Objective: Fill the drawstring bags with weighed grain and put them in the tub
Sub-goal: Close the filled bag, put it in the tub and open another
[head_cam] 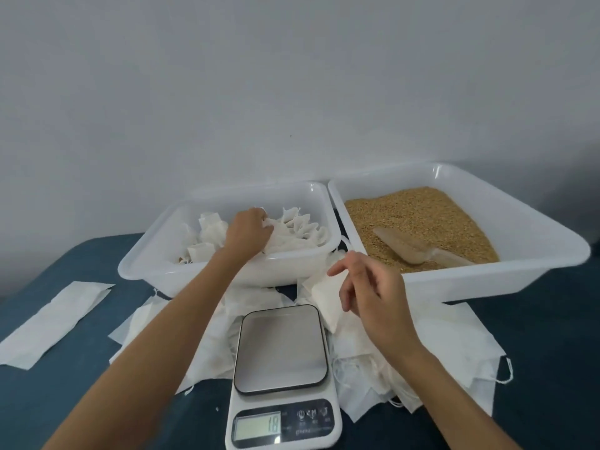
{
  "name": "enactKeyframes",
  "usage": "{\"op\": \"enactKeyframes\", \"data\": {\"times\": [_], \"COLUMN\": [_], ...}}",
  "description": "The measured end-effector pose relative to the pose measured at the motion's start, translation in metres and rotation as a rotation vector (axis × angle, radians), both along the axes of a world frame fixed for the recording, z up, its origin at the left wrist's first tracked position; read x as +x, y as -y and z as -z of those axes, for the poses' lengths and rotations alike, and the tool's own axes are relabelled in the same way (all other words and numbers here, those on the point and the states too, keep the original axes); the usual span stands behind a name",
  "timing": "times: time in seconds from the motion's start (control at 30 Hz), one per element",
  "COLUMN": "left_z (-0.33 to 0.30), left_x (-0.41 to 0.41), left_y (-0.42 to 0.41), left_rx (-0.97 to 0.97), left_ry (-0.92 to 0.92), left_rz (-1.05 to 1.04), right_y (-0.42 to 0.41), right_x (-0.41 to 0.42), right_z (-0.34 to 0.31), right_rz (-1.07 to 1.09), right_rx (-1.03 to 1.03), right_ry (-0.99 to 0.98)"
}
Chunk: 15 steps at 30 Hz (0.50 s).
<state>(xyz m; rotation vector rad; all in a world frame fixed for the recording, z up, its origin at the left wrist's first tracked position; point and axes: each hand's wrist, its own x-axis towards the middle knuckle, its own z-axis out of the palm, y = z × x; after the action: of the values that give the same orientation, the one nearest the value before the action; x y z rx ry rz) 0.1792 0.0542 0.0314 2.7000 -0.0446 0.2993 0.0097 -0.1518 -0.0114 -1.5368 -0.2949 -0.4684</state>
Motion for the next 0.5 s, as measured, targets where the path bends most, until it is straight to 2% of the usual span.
{"op": "enactKeyframes", "data": {"times": [0.07,0.13,0.17,0.23,0.3,0.33,0.4,0.5], "left_z": [-0.005,-0.006,-0.003,0.011,0.027,0.036,0.050,0.051], "left_x": [-0.026,-0.067,-0.087,-0.126,-0.151,-0.157,-0.158,-0.155], "left_y": [0.006,0.017,0.022,0.032,0.040,0.044,0.049,0.055], "left_rx": [-0.038,-0.158,-0.182,-0.176,-0.106,-0.026,0.089,-0.011], "left_ry": [0.208,0.421,0.411,0.217,0.008,-0.030,-0.024,0.050], "left_rz": [0.016,0.140,0.248,0.450,0.535,0.549,0.555,0.536], "right_y": [0.004,0.008,0.010,0.012,0.012,0.012,0.012,0.012], "right_x": [-0.004,-0.006,-0.007,-0.008,-0.009,-0.009,-0.010,-0.009], "right_z": [-0.005,-0.011,-0.013,-0.015,-0.017,-0.018,-0.017,-0.015], "right_rz": [0.000,0.014,0.021,0.032,0.035,0.038,0.050,0.061], "right_rx": [0.071,0.152,0.180,0.211,0.216,0.209,0.186,0.171], "right_ry": [0.017,0.034,0.044,0.062,0.069,0.070,0.070,0.069]}}
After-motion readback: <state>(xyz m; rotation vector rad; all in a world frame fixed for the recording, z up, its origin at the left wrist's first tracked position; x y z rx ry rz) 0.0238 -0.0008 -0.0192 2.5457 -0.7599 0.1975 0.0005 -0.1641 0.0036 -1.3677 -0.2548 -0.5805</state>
